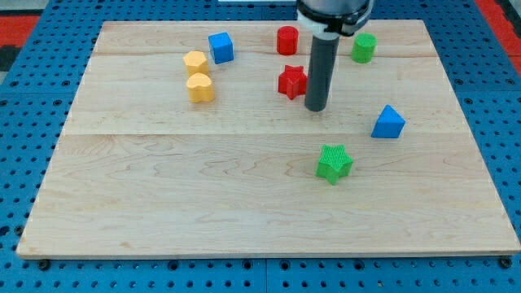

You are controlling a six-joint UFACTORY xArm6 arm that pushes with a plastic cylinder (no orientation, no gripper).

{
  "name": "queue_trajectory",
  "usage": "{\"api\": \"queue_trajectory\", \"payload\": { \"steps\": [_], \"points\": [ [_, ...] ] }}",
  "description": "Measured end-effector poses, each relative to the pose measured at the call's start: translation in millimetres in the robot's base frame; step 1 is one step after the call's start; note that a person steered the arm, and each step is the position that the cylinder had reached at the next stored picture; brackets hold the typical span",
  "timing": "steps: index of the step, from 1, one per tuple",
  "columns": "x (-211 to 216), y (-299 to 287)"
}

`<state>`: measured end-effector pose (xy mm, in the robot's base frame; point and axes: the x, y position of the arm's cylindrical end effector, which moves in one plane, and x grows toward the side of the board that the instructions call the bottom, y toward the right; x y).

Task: Place the blue blocks to the center of the board

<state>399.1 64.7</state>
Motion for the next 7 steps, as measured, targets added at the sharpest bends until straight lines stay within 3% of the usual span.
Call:
{"api": "queue_trajectory", "payload": {
  "steps": [1, 2, 3, 7],
  "points": [
    [-93.7, -41.4],
    [-108.6, -42.7],
    [-84.2, -36.3],
    [-84.4, -32.0]
  ]
}}
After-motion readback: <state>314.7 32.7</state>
